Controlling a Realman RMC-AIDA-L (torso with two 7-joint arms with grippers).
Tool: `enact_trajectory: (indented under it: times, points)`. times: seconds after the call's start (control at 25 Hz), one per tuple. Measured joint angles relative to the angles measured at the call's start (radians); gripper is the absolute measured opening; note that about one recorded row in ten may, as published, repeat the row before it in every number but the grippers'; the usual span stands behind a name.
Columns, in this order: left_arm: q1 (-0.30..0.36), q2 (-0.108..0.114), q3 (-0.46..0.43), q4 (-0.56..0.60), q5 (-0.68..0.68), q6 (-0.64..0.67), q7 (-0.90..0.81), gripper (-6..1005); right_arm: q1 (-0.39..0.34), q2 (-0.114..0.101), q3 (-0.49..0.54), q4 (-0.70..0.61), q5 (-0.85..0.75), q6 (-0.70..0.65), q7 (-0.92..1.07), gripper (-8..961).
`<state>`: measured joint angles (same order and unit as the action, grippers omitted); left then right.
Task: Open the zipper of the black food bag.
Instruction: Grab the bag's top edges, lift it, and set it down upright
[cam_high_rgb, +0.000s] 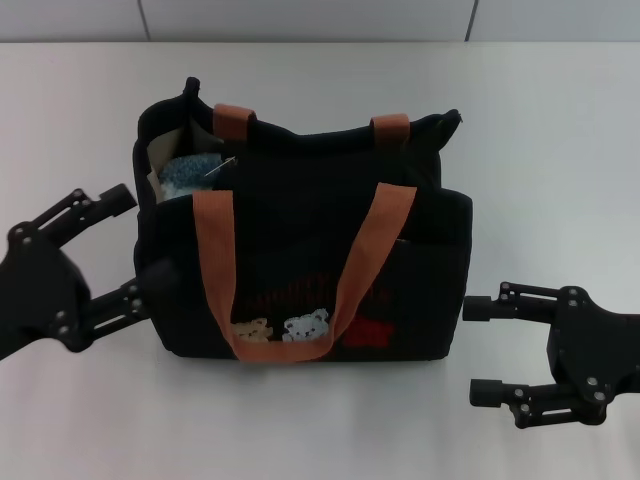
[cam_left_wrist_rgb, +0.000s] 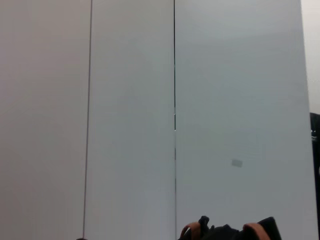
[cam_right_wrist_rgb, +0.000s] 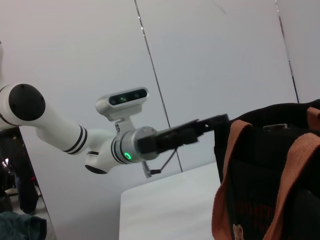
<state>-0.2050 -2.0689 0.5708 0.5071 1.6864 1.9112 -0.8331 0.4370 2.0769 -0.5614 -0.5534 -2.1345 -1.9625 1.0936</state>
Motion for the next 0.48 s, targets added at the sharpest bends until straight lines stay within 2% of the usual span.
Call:
enact_trajectory:
  times: [0.2, 0.48]
  points:
    - [-0.03, -0.003, 0.002, -0.068, -0.005, -0.057, 0.067, 720, 0.0, 0.0, 0.0, 0.0, -0.003, 0.002, 0.002, 816]
    - [-0.038, -0.003, -0.02, -0.131, -0.012, -0.089, 0.18, 697, 0.0, 0.0, 0.0, 0.0, -0.004, 0.003, 0.004, 814]
